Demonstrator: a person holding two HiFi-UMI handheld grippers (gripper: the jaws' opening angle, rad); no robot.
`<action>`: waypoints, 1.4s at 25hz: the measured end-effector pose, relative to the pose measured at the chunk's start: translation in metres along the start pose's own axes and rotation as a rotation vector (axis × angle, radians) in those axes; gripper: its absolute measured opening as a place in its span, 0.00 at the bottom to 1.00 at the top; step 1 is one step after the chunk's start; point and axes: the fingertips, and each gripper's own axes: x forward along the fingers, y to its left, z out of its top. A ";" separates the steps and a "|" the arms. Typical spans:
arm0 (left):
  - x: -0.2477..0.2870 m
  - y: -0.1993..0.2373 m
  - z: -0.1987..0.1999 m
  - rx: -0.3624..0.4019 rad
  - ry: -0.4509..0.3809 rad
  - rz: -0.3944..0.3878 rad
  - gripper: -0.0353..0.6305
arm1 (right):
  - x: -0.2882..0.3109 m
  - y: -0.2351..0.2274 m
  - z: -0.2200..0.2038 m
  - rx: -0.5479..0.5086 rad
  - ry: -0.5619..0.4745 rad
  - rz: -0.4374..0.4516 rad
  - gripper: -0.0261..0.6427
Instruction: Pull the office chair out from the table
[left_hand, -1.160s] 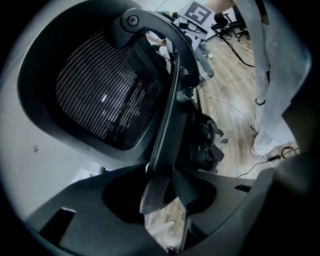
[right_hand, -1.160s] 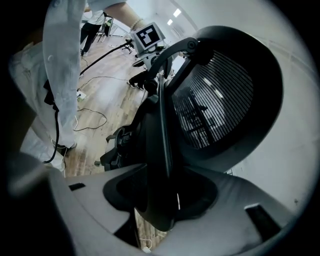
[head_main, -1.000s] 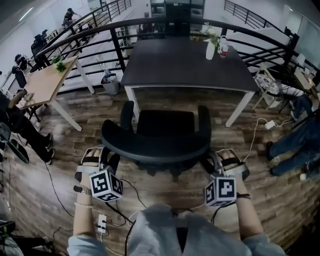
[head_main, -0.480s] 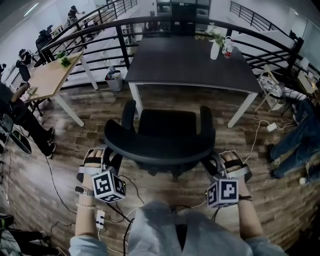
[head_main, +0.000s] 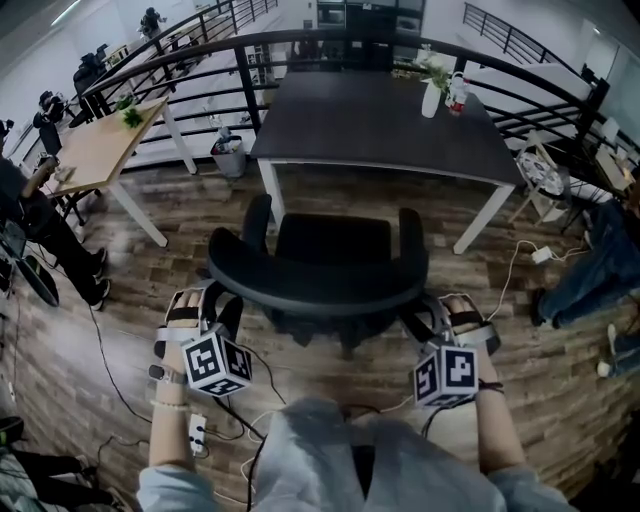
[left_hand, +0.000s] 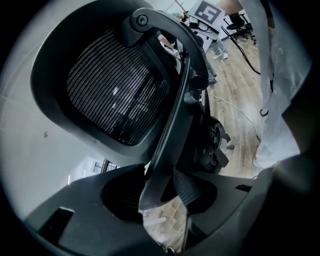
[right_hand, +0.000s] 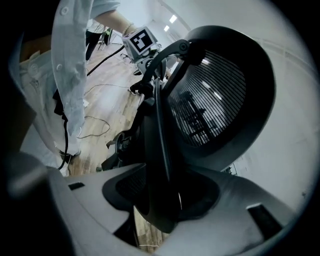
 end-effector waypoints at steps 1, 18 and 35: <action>-0.003 0.001 0.000 -0.023 -0.002 0.003 0.35 | -0.001 0.000 0.001 0.017 -0.011 0.004 0.32; -0.074 0.001 0.056 -0.545 -0.233 0.046 0.07 | -0.058 -0.020 0.062 0.506 -0.328 -0.067 0.05; -0.091 -0.016 0.099 -0.703 -0.340 -0.043 0.07 | -0.066 -0.021 0.089 0.788 -0.476 -0.042 0.04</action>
